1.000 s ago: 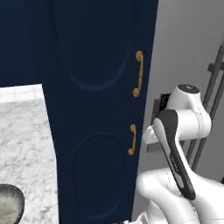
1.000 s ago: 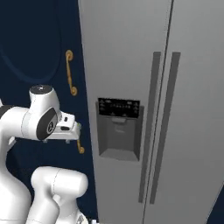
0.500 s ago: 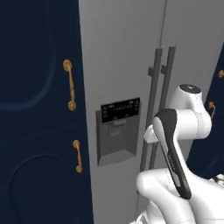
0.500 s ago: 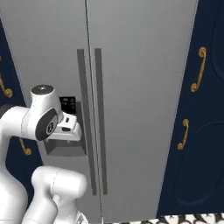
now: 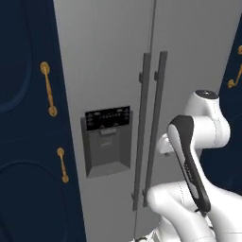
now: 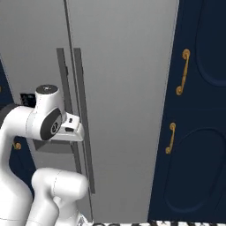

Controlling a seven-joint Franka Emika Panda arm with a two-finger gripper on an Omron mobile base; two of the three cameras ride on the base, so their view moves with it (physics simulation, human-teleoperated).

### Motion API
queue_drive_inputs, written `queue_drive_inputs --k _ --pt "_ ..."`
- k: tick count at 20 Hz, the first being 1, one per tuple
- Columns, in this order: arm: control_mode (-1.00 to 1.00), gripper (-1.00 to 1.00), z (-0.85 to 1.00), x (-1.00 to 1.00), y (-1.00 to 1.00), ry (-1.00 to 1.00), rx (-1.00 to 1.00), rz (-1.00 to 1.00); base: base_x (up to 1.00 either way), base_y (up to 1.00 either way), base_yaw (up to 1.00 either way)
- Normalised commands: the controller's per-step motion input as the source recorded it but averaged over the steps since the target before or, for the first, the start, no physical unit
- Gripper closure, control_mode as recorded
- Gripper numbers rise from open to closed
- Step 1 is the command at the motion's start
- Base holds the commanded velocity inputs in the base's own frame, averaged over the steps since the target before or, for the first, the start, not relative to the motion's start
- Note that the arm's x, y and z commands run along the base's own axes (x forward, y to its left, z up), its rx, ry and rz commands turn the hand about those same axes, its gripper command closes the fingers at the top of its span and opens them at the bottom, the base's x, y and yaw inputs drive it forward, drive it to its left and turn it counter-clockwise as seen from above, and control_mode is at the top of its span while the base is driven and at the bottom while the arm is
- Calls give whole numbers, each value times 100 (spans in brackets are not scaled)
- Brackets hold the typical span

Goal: Grab a lemon wedge from the fridge and one ice cube from the ice bowl, and put them in the glass of lemonade.

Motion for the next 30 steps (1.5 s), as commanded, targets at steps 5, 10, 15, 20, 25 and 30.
queue_drive_inputs --k 5,10,15,20,25,30 --pt "100 -100 0 0 0 0 0 0 -89 -8 0" --pt "100 -100 0 0 0 0 0 0 -53 0 0" --pt "100 -100 0 0 0 0 0 0 -3 0 0" --pt "100 -100 0 0 0 0 0 0 0 0 0" --pt "-100 -100 33 -15 0 -23 5 0 0 0 0" --pt "-100 -100 99 -15 0 -58 12 -11 0 0 0"
